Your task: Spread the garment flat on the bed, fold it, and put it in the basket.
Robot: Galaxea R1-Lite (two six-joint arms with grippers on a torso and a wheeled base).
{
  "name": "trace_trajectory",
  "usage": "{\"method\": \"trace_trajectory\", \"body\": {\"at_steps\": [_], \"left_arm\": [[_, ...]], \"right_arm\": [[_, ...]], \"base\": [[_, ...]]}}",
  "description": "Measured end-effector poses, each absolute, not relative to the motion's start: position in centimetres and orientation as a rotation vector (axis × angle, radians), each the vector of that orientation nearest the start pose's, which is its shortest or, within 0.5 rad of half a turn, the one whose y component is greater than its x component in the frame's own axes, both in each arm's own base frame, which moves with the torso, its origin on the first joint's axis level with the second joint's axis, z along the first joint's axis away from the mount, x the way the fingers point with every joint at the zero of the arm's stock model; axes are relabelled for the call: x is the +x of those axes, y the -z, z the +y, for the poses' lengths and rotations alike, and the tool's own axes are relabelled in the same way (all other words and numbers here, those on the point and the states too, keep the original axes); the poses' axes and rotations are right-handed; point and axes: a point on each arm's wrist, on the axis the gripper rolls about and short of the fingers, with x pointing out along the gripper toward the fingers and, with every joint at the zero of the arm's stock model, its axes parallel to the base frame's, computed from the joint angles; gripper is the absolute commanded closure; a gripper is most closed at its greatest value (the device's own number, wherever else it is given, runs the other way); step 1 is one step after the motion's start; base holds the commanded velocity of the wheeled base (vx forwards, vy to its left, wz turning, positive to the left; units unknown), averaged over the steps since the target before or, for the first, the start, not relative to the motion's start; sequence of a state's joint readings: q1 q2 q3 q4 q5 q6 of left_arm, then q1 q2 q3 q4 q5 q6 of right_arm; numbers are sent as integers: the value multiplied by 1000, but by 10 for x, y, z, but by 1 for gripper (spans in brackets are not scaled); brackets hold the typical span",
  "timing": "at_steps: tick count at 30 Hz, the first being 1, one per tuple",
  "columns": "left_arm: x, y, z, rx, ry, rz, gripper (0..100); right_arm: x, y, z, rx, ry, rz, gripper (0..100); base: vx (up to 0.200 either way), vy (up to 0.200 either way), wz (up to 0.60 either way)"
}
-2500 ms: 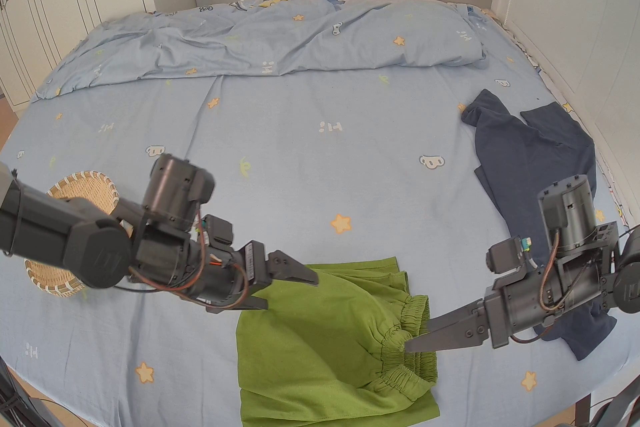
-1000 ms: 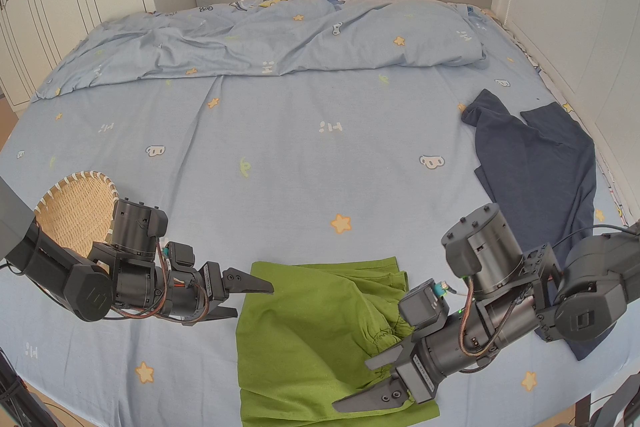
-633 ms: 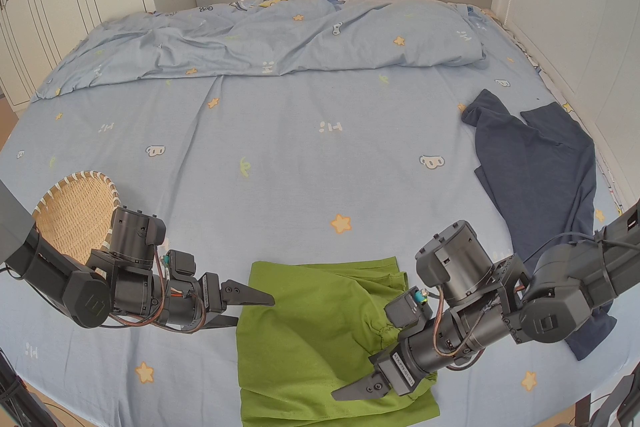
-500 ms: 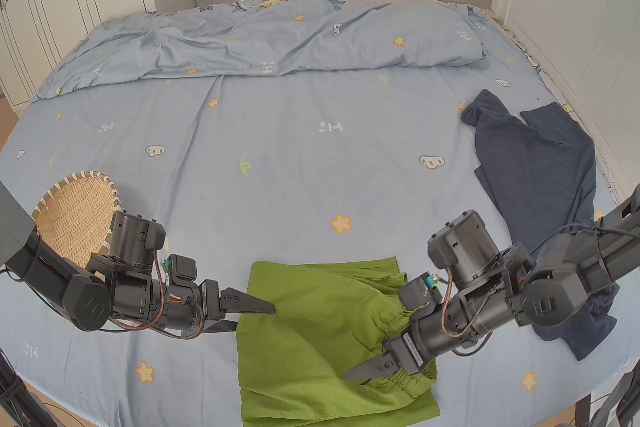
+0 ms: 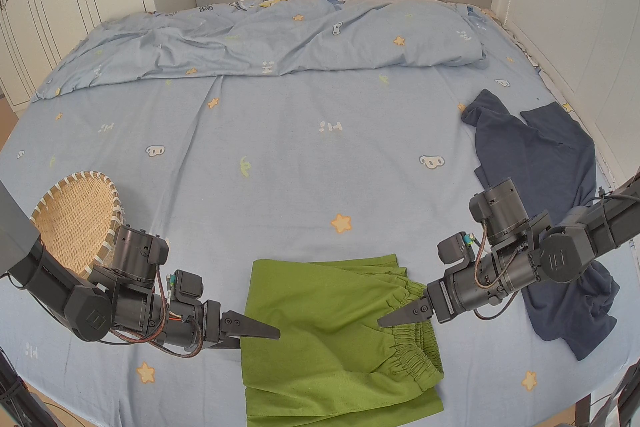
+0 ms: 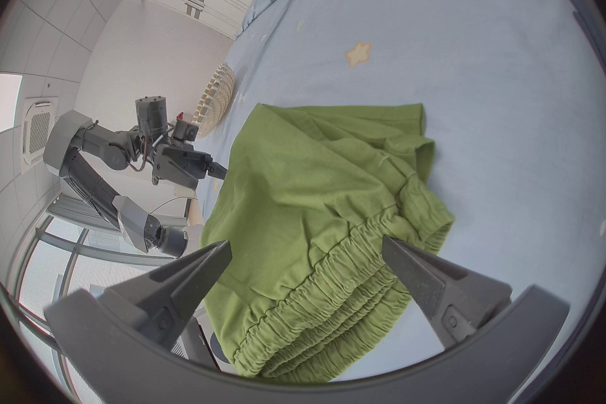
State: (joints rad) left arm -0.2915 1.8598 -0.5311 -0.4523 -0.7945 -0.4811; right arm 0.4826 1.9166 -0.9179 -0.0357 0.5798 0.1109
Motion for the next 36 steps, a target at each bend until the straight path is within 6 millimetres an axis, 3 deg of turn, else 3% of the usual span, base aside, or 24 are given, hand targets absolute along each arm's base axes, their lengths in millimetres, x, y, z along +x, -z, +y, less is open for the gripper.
{"method": "trace_trajectory", "body": {"at_steps": [8, 12, 16, 23, 36], "left_arm": [[246, -58, -97, -625, 806, 1150, 0], [246, -54, -100, -622, 810, 1168, 0], [245, -51, -103, -621, 813, 1188, 0], [248, -46, -115, -606, 841, 1204, 0], [256, -38, -126, -596, 868, 1200, 0]], "right_arm": [[254, -129, 149, 174, -988, 985, 0], [231, -147, 149, 192, -1043, 962, 0], [204, -153, 157, 184, -1114, 979, 0], [180, -136, 170, 145, -1181, 1077, 0], [168, -97, 167, 118, -1146, 1255, 0]], "base": [[0, 0, 0], [0, 0, 0], [0, 0, 0], [0, 0, 0], [0, 0, 0]]}}
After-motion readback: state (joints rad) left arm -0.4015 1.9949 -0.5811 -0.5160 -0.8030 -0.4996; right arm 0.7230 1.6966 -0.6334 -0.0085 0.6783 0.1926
